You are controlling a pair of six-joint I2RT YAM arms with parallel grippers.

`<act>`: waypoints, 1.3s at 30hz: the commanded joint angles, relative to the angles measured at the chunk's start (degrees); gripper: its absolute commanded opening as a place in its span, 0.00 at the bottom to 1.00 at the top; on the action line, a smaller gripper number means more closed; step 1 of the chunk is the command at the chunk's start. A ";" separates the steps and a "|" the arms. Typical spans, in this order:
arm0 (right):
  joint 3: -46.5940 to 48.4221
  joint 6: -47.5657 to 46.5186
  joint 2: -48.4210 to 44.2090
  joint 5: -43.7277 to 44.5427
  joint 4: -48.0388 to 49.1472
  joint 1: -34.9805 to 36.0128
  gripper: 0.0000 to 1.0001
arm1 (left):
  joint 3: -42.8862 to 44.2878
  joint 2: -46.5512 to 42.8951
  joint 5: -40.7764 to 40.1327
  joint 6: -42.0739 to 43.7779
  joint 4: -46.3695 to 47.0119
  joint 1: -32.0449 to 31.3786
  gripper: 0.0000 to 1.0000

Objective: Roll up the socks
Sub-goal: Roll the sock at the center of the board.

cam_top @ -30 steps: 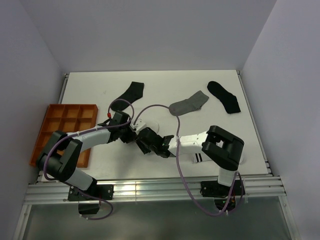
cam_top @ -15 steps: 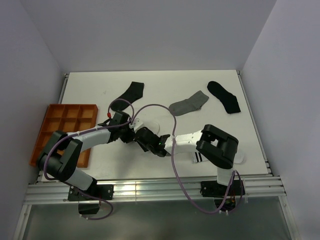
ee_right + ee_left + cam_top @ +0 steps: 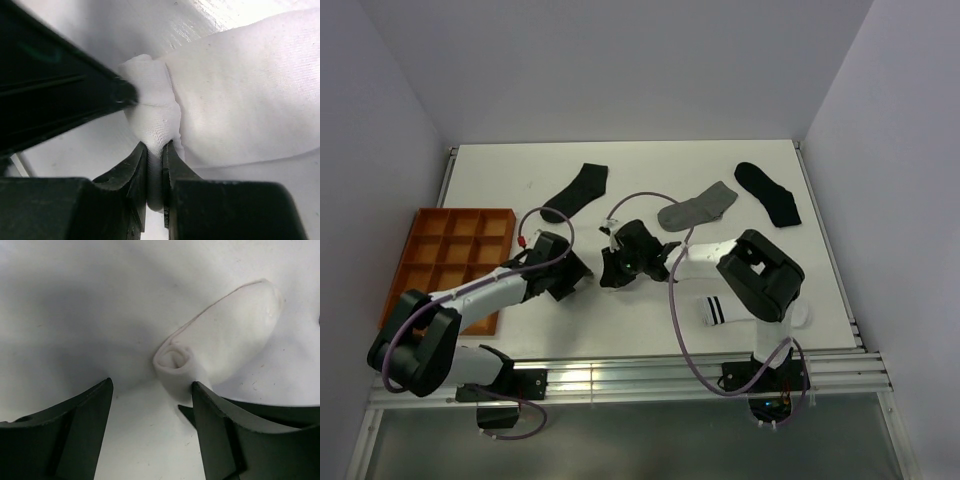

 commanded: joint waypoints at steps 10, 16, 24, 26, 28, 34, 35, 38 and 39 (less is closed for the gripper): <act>0.33 13.53 11.77 -23.58 -0.63 -7.83 0.00 | -6.66 -2.39 0.72 -2.83 1.55 0.34 0.69; 2.09 15.47 13.89 -25.16 -1.68 -9.06 0.00 | -7.28 -0.28 -0.34 -3.62 2.61 0.25 0.64; 4.38 16.17 15.65 -25.95 -4.67 -9.15 0.02 | -8.42 4.37 -0.69 -4.51 5.16 0.25 0.55; 3.77 16.87 15.12 -25.86 -3.36 -9.24 0.04 | -8.34 5.78 -0.34 -4.16 4.81 0.25 0.49; 3.15 17.31 14.07 -25.34 -1.95 -9.24 0.07 | -8.16 7.89 0.27 -3.63 4.81 0.25 0.42; 0.43 15.38 7.75 -20.35 1.48 -8.98 0.34 | -5.70 11.49 0.81 -0.47 1.65 0.25 0.31; -0.27 14.07 6.43 -18.94 1.48 -8.80 0.41 | -5.26 11.93 0.81 0.06 0.86 0.25 0.31; -1.59 10.56 1.25 -11.30 0.78 -7.67 0.49 | -3.59 12.46 0.54 1.99 -1.60 0.17 0.31; -1.86 9.41 -1.46 -9.10 0.60 -7.14 0.51 | -2.81 12.55 0.37 2.61 -2.83 0.16 0.31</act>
